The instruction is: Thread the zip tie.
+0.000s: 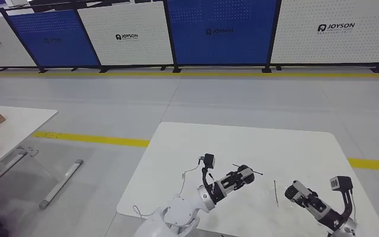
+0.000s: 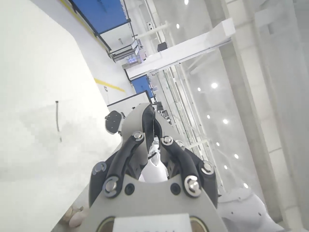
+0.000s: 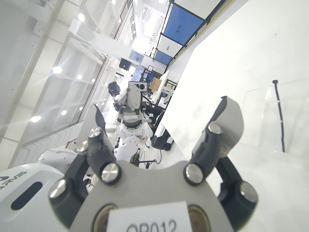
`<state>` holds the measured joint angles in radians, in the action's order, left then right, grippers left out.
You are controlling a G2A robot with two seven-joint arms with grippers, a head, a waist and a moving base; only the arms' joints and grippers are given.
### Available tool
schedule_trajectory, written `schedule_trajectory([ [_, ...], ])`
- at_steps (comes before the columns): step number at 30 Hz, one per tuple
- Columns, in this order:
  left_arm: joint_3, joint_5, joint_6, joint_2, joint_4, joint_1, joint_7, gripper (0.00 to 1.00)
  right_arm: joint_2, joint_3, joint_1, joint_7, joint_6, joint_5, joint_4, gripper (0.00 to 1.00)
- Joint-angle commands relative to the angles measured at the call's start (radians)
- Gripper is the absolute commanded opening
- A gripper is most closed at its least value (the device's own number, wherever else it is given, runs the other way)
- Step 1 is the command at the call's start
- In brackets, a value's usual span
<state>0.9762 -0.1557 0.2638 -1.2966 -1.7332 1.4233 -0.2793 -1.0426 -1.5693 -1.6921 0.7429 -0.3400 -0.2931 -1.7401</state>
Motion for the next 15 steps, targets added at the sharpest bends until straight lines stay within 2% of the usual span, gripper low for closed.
schedule_trajectory([
  [1, 0.004, 0.022, 0.019, 0.004, -0.059, 0.019, 0.002, 0.00, 0.000, 0.000, 0.000, 0.000, 0.000, 0.000, 0.000, 1.00],
  [6, 0.024, 0.065, 0.059, 0.018, -0.227, 0.084, -0.026, 0.00, 0.000, 0.000, 0.000, 0.000, 0.000, 0.000, 0.000, 1.00],
  [10, 0.041, 0.081, 0.076, 0.030, -0.321, 0.138, -0.054, 0.00, 0.000, 0.000, 0.000, 0.000, 0.000, 0.000, 0.000, 1.00],
  [13, 0.057, 0.083, 0.076, 0.037, -0.346, 0.163, -0.066, 0.00, 0.000, 0.000, 0.000, 0.000, 0.000, 0.000, 0.000, 1.00],
  [15, 0.063, 0.079, 0.056, 0.040, -0.340, 0.172, -0.068, 0.00, 0.000, 0.000, 0.000, 0.000, 0.000, 0.000, 0.000, 1.00],
])
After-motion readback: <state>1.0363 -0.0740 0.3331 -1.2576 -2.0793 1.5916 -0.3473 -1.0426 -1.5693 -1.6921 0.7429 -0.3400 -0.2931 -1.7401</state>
